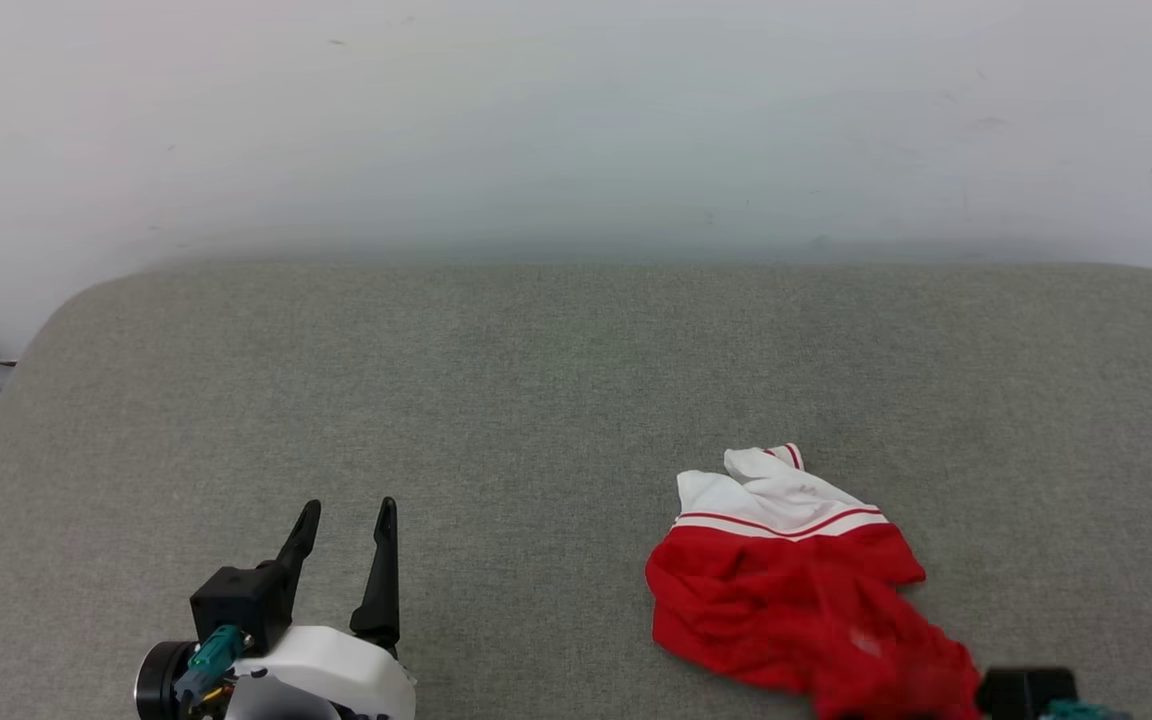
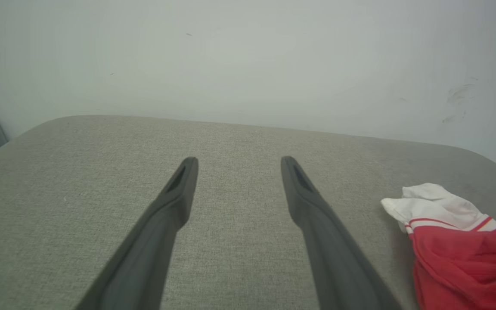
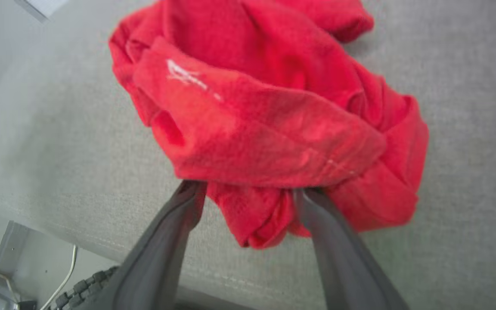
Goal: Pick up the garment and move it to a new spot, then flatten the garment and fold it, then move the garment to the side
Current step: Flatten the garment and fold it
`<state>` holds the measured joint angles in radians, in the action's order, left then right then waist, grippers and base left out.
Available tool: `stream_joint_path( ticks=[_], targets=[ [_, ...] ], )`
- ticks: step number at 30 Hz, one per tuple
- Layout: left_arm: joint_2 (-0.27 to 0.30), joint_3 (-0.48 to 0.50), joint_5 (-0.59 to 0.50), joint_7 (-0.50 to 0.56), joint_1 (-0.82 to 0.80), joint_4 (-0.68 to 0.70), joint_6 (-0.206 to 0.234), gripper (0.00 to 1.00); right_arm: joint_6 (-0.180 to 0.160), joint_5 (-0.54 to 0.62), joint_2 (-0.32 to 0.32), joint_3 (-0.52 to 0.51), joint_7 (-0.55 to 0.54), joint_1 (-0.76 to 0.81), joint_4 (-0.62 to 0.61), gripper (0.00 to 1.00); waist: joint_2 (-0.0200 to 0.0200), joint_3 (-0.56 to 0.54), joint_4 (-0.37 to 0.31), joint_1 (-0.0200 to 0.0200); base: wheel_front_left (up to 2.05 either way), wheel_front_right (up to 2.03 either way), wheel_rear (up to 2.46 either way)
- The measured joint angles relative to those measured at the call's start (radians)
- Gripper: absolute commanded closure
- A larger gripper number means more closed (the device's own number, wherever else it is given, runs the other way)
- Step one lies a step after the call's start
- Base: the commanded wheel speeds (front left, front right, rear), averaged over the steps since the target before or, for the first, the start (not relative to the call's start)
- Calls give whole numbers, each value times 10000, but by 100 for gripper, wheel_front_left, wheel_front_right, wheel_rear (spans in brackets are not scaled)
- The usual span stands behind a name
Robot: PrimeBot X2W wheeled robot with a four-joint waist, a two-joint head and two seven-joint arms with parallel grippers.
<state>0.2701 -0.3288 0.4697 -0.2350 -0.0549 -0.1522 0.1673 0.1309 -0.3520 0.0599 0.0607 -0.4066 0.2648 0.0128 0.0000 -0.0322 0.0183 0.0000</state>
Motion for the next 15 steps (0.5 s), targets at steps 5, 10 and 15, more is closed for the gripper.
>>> stream_joint_path(
  ticks=[5,10,15],
  targets=[
    [36,6,17,0,2,-35,4,0,0,178,-23,8,2251,-531,-499,0,0,8,-32,0,0,0,0],
    [54,6,31,-2,2,-52,15,0,0,506,-36,-198,3720,-832,-763,0,0,-51,-37,0,0,0,0],
    [136,-4,82,36,8,-40,90,0,0,1143,-50,-1024,3687,-871,-1285,0,0,-119,-38,0,0,0,0]
  ],
)
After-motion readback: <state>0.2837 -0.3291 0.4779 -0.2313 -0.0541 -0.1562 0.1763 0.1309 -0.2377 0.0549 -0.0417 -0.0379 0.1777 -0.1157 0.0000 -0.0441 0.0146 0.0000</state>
